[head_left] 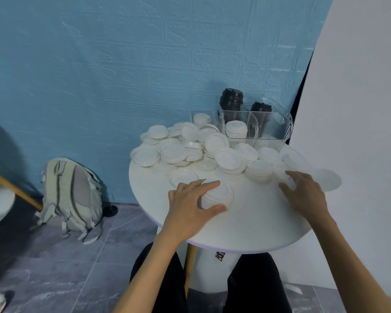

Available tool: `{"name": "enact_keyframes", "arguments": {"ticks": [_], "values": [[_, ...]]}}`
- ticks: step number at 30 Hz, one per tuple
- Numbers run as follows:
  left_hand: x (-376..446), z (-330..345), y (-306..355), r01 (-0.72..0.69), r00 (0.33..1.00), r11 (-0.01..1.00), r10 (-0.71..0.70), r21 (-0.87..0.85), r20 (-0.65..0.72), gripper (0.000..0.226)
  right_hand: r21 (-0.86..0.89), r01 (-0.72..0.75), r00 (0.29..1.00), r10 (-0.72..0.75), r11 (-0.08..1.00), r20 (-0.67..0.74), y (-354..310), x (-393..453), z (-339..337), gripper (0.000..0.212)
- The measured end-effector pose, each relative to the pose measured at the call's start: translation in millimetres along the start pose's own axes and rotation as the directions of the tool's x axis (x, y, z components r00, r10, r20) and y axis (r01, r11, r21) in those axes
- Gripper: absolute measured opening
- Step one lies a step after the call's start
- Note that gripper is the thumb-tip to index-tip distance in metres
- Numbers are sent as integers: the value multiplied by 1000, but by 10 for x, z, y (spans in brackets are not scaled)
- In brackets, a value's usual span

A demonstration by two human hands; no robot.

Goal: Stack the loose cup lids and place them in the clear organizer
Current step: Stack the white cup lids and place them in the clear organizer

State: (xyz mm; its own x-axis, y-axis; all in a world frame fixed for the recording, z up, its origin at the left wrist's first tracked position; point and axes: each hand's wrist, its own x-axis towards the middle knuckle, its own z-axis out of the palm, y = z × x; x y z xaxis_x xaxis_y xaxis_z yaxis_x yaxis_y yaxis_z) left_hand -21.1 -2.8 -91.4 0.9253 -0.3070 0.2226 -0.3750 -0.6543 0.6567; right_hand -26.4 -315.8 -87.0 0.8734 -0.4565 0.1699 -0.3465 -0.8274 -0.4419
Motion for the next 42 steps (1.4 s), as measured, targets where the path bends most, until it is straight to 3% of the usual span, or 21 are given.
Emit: {"name": "enact_keyframes", "arguments": {"ticks": [6, 10, 14, 20, 24, 29, 38, 42], "values": [[0, -1, -1, -10, 1000, 1000, 10, 5, -2, 59, 119, 34, 999, -35, 992, 0, -101, -90, 35, 50], [-2, 5, -7, -9, 1000, 1000, 9, -14, -5, 59, 186, 74, 994, -58, 980, -88, -239, -182, -37, 43], [9, 8, -16, -12, 1000, 1000, 12, -12, -8, 59, 312, 257, 964, -220, 915, -148, -547, -295, -129, 46], [10, 10, -19, -15, 1000, 999, 15, -34, -21, 62, 452, 453, 875, -481, 768, -59, -1107, -548, -14, 61], [5, -1, -3, 29, 998, 987, -37, -160, -42, 84, 409, 527, 806, -590, 745, 37, -1289, -601, 191, 52], [-9, -27, 3, 53, 998, 978, -59, -201, -25, 97, 406, 524, 793, -603, 748, 89, -1376, -646, 369, 57], [22, 11, -33, 50, 998, 976, -54, -212, -15, 88, 423, 534, 778, -622, 732, 95, -1359, -659, 448, 27], [19, 27, -42, 41, 997, 976, -54, -215, -52, 90, 449, 519, 786, -613, 728, 85, -1332, -680, 457, 27]]}}
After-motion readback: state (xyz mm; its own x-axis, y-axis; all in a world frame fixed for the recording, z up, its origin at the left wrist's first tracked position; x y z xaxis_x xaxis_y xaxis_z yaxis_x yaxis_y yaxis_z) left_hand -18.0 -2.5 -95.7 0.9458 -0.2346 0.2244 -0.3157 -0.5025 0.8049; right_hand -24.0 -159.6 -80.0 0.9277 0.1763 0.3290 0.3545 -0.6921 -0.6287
